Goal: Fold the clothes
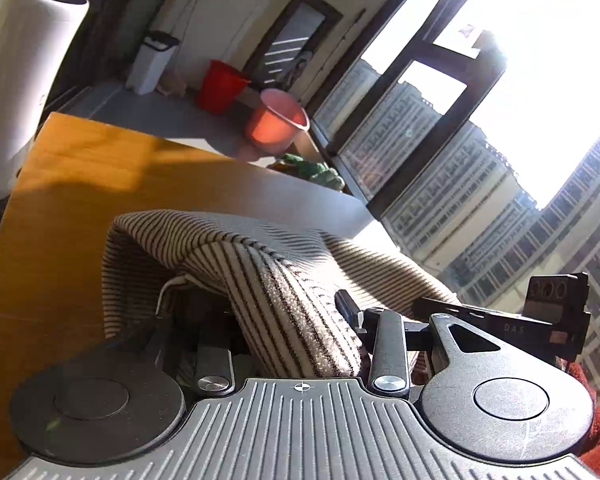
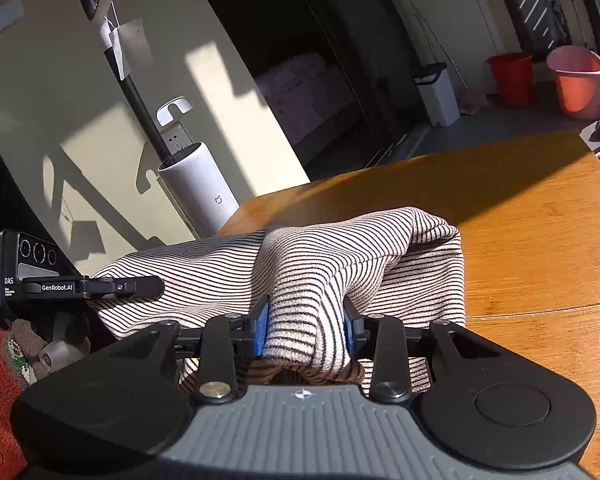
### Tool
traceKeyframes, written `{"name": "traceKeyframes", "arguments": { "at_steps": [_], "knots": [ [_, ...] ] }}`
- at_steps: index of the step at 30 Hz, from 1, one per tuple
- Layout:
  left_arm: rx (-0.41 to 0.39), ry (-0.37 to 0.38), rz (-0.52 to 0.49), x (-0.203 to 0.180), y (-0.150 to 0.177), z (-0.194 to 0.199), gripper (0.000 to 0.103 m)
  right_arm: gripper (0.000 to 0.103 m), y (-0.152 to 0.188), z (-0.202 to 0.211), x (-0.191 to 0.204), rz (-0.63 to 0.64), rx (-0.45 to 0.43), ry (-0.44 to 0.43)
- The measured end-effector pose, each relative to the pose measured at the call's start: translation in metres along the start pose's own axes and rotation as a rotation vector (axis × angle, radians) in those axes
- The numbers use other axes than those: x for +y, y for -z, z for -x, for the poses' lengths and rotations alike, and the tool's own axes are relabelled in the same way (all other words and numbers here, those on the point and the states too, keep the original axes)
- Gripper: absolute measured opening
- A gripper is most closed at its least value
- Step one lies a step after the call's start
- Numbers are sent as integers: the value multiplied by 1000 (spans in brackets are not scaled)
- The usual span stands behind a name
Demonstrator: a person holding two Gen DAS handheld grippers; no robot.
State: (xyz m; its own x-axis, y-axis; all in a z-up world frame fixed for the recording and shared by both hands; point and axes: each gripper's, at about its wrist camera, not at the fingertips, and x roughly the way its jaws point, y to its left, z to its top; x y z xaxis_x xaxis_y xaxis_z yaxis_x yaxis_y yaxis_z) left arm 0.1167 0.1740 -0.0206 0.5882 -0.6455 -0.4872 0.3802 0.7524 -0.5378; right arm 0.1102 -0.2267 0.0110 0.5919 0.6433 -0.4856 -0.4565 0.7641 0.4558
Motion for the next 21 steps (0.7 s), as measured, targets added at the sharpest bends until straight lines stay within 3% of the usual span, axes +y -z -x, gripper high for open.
{"name": "traceKeyframes", "arguments": {
  "at_steps": [3, 7, 12, 13, 14, 15, 16, 18, 19, 20, 21],
  "knots": [
    [29, -27, -38, -4, 17, 0, 40, 35, 15, -1, 1, 11, 33, 15],
    [88, -81, 8, 12, 36, -5, 45, 39, 33, -7, 0, 29, 68, 41],
    [87, -83, 17, 14, 45, 13, 47, 40, 37, 3, 0, 28, 81, 33],
    [86, -73, 30, 14, 44, 15, 49, 44, 37, 3, 0, 19, 82, 29],
    [89, -56, 52, 15, 44, 14, 58, 46, 36, 2, 0, 6, 84, 23],
    [93, -38, 78, 16, 43, 13, 64, 59, 35, -2, -3, -27, 87, 8],
    [97, -21, 105, 17, 43, 10, 69, 64, 35, -6, -5, -56, 85, -2],
    [102, -25, 112, 15, 41, 4, 68, 62, 35, -11, -5, -79, 70, 2],
    [100, -33, 103, 12, 39, 1, 64, 50, 33, -11, -2, -66, 64, 7],
    [91, -34, 84, 7, 37, 2, 54, 42, 32, -11, 2, -52, 57, 10],
    [80, -30, 61, 1, 35, 3, 50, 36, 29, -7, 7, -28, 42, 4]
  ]
}}
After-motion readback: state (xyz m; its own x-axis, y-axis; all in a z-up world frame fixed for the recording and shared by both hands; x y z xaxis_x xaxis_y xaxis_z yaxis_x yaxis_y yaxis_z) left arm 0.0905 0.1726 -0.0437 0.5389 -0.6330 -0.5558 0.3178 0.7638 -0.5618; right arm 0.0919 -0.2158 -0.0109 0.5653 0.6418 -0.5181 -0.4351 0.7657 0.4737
